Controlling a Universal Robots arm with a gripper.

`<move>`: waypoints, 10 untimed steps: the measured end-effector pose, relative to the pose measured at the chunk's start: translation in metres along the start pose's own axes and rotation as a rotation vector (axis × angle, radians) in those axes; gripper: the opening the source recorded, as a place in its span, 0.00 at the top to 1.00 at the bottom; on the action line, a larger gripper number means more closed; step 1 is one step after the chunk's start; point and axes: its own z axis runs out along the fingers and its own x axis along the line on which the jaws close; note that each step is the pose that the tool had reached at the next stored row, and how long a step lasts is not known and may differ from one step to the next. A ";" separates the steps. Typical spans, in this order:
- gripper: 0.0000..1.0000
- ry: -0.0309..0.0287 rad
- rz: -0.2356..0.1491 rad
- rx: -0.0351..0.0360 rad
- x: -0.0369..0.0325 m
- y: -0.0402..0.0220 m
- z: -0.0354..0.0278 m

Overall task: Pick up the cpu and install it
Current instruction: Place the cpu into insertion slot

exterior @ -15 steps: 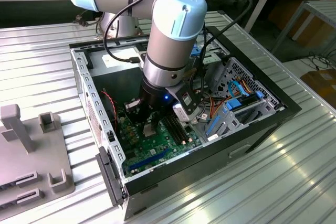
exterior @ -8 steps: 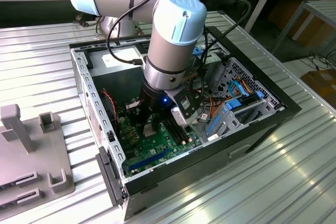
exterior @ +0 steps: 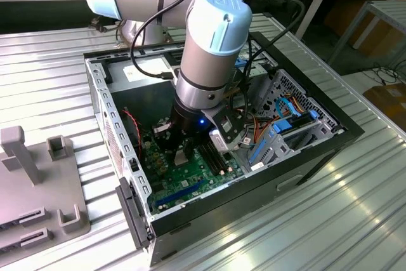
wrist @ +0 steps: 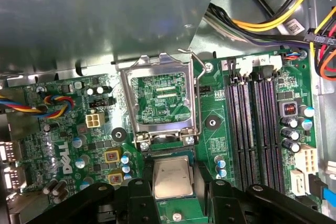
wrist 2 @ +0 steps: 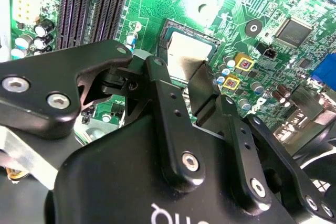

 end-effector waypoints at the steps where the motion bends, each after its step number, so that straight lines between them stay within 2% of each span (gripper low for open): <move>1: 0.56 0.0001 -0.004 0.0001 0.0007 -0.0001 0.0000; 4: 0.56 -0.0003 -0.021 0.0005 0.0035 -0.0005 0.0001; 10: 0.56 -0.0011 -0.076 0.0003 0.0034 -0.0005 0.0001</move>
